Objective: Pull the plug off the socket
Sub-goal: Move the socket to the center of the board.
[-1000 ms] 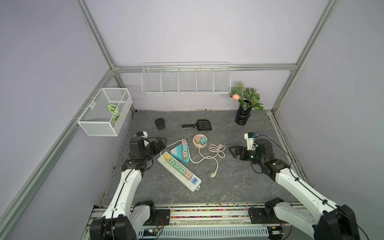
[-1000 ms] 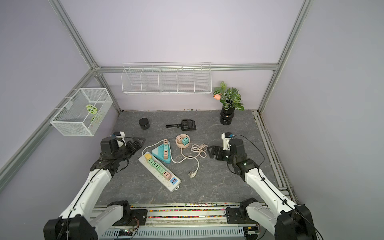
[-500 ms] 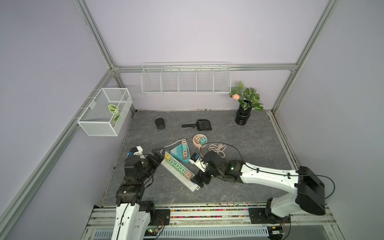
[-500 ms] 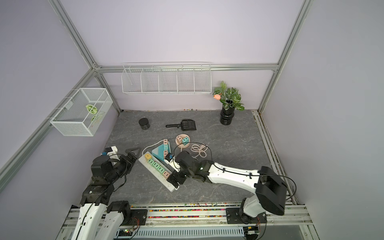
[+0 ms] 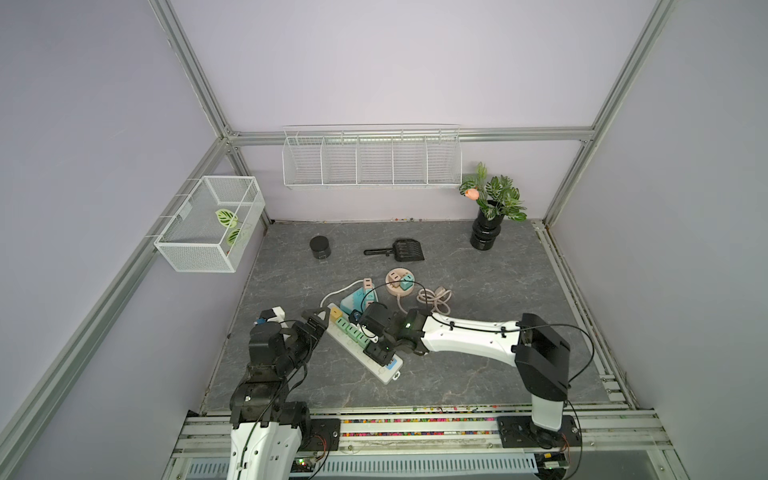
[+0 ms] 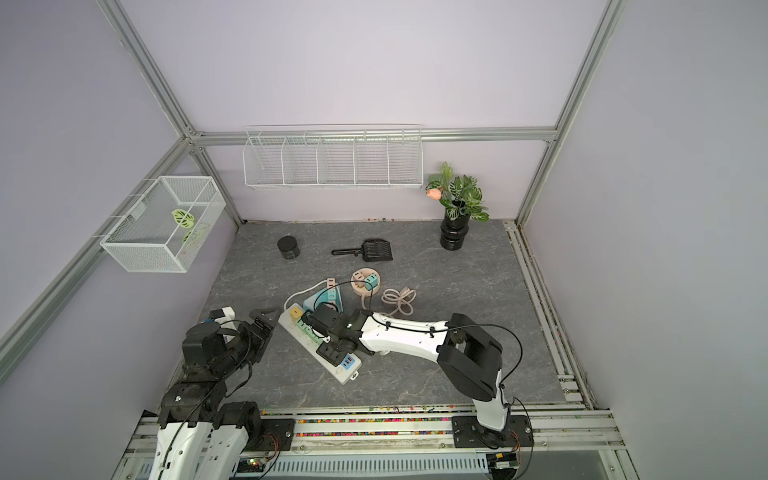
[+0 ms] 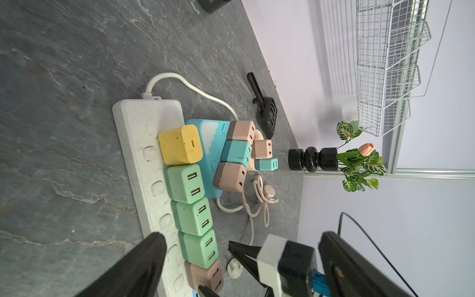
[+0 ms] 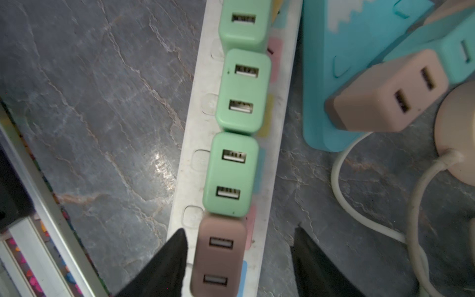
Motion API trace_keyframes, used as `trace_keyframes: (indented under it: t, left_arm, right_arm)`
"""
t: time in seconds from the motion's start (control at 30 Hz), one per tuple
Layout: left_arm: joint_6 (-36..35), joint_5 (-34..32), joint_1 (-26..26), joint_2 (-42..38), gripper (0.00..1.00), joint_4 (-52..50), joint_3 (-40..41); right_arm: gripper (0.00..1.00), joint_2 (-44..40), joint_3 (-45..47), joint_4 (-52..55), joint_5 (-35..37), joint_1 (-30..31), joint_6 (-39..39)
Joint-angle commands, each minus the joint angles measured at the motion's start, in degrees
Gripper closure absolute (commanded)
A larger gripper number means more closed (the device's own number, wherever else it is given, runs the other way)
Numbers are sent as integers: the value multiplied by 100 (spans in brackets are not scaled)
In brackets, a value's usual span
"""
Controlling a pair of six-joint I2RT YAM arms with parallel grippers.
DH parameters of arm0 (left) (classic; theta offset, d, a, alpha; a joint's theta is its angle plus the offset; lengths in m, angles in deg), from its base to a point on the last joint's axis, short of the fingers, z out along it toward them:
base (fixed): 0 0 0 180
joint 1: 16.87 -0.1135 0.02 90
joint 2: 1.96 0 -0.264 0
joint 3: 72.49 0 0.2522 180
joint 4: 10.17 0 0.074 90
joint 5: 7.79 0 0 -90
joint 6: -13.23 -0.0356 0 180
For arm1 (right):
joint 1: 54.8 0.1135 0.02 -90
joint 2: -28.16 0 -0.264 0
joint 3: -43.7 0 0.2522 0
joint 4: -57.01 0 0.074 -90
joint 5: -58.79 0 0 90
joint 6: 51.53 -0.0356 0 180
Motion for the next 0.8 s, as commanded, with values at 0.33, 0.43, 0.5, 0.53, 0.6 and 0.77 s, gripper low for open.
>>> trace_keyframes:
  t: [0.33,0.43,0.5,0.53,0.6,0.77]
  left_arm:
    - [943,864,148,114,13,906,687]
    - [1262,692,749,339,22,1384,948]
    - [1462,266,1460,569,25,1687,1071]
    - [1595,-42,1928,743,28,1880,1119]
    - [1898,-702,2883,1188,29,2301,1192]
    - [2641,-1972,4776,3036,40,3678,1142]
  right_arm:
    - [73,-800,697,253,660,21,-481]
    - [74,-1408,1411,120,837,-84,-815]
    - [74,-1750,1857,31,973,-153,-1104]
    - [74,-1890,2056,-7,1014,-184,-1201]
    - [74,-2085,2404,-135,948,-280,-1363]
    - [74,-2306,2805,-414,772,-404,-1518]
